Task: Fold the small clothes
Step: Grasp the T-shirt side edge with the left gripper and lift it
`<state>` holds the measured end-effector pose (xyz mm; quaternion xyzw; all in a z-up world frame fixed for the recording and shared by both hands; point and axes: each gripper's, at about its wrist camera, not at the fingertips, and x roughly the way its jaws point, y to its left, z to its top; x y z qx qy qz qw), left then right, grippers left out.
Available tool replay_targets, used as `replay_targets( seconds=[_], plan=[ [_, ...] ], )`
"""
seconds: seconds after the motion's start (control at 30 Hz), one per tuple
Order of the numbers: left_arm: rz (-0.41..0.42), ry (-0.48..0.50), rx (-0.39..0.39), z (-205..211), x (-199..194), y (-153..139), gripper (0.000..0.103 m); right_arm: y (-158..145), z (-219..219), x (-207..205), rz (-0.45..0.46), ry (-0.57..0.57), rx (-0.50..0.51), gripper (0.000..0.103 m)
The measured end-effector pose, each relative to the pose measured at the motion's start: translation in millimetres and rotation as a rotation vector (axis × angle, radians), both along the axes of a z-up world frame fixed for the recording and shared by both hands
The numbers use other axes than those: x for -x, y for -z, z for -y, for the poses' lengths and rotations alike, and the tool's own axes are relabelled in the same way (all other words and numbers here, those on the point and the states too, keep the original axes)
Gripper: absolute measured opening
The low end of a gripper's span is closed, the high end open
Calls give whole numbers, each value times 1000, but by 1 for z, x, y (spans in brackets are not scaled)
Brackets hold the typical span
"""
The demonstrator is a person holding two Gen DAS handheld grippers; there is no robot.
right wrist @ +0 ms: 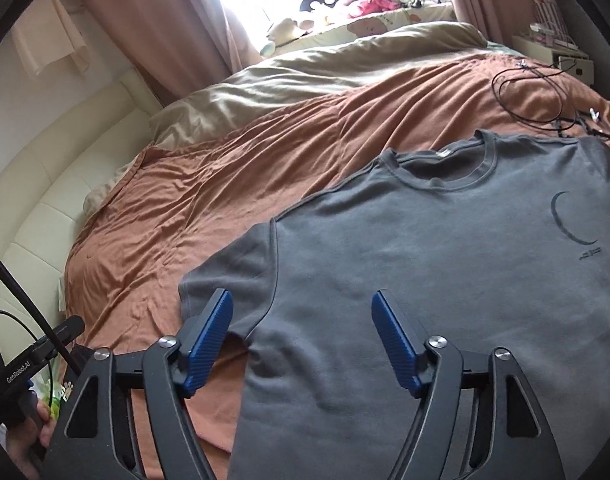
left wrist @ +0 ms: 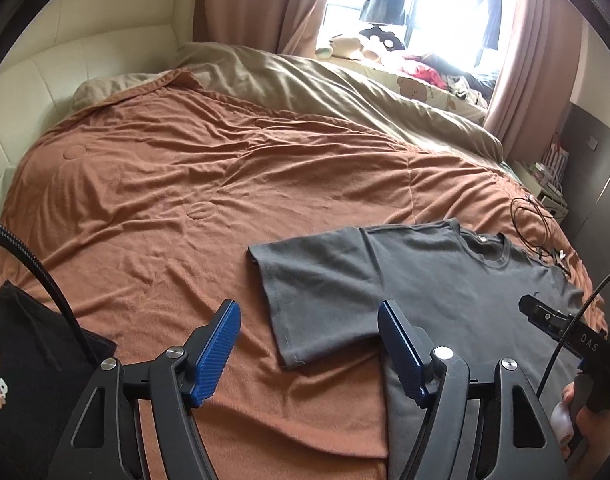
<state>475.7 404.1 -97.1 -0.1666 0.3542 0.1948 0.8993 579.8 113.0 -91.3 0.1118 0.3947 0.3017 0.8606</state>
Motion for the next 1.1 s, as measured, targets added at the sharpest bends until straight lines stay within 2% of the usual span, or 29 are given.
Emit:
replay_targets(
  seconds=[0.07,0.13,0.3,0.43,0.6,0.8,0.87,0.97,1.03,1.07,1.1],
  plan=[
    [-9,-7,19,-11,-11,11,68,4,-9,-16,-33,6,3,54],
    [-19,-11,44,-22,-21,22,67,10,-18,-31,-66,-2,-8,42],
    [-54,-22,77,-43,-44,51,65,34,-40,-62,-173,-39,-61,26],
    [-74,-28,109,-58,-56,72,63,49,-49,-80,-210,-48,-79,14],
    [-105,-36,131,-70,-72,96,62,66,-63,-92,-244,-61,-79,8],
    [-159,-25,153,-73,-88,123,60,79,-80,-94,-247,-73,-55,8],
    [-185,-24,170,-75,-94,133,51,85,-84,-94,-258,-83,-51,8],
    [-224,-21,154,-71,-100,143,45,93,-88,-96,-279,-83,-39,8],
    [-218,0,138,-65,-101,140,30,95,-87,-98,-291,-87,-43,8],
    [-211,16,158,-63,-101,139,16,96,-87,-99,-298,-86,-46,8],
    [-202,26,180,-62,-101,138,11,98,-86,-100,-313,-87,-59,7]
  ],
)
